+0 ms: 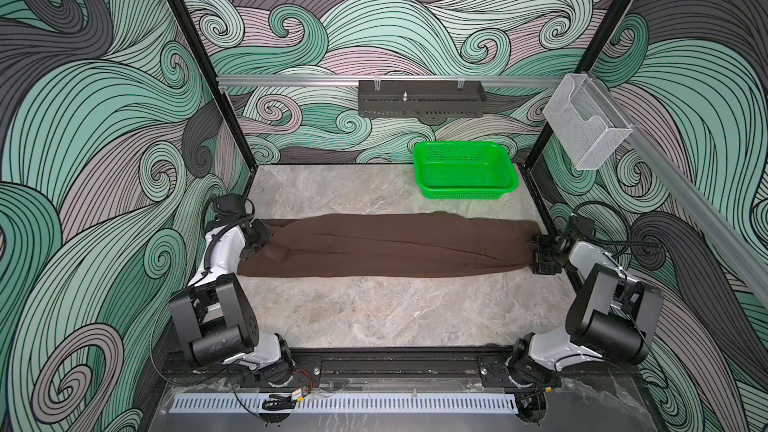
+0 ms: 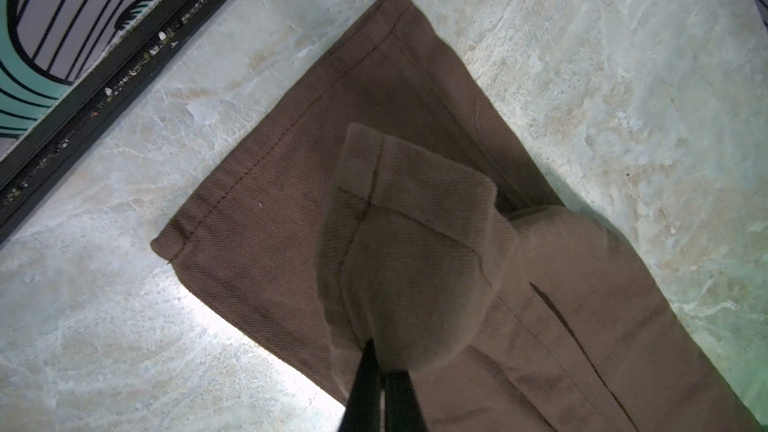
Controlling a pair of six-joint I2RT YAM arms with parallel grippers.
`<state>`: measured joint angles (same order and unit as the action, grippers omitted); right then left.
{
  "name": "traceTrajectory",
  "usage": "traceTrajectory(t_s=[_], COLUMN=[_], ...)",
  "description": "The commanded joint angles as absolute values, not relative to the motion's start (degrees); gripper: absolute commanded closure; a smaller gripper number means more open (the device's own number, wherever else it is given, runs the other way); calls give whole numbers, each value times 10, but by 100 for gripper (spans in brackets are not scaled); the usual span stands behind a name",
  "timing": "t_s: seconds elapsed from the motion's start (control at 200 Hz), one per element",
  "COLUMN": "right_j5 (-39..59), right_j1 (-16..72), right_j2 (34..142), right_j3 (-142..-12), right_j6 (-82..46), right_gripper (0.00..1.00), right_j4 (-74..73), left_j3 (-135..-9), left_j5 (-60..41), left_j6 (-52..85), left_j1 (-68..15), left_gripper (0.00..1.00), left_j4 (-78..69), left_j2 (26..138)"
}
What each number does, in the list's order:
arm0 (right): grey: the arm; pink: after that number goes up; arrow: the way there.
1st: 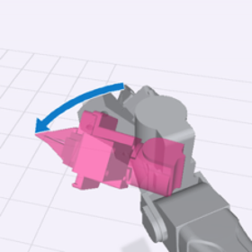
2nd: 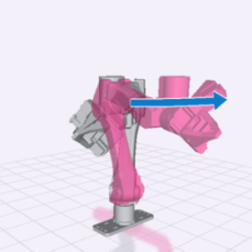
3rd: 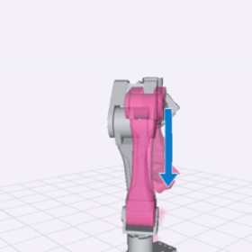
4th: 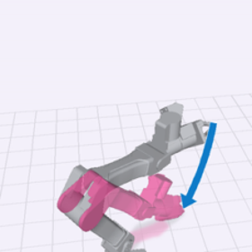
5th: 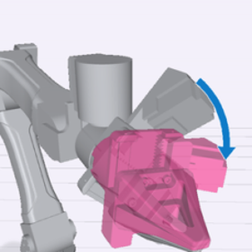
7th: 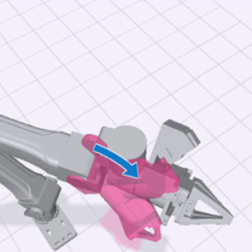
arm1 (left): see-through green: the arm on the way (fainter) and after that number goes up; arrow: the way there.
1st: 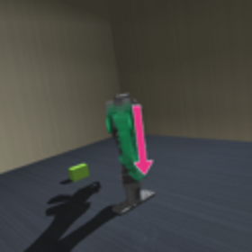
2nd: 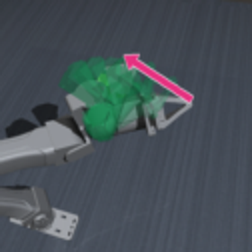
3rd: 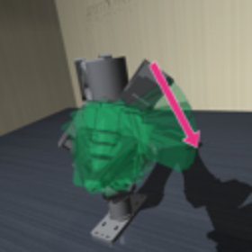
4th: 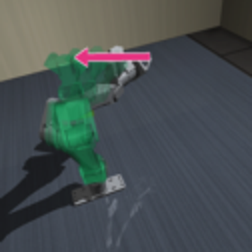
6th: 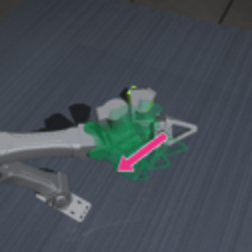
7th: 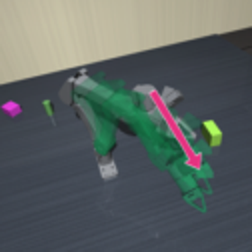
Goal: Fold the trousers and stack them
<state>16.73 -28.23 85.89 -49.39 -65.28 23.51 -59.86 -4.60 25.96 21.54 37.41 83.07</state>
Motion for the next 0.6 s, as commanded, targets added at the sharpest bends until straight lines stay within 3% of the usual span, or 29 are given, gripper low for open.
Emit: traceTrajectory(t_s=[0.0, 0.355, 0.595], right_j5=[182, 193, 178], right_j1=[-281, -267, -253], right_j2=[856, 909, 960], right_j3=[-514, -539, -549], right_j6=[-665, -674, -692], right_gripper=[27, 25, 32], right_j4=[255, 274, 253], left_j3=[-619, -627, -632], left_j5=[-54, -59, -72], left_j6=[270, 272, 275], left_j1=[221, 222, 226], left_gripper=[100, 100, 100], left_j4=[390, 387, 382], left_j2=[833, 840, 854])
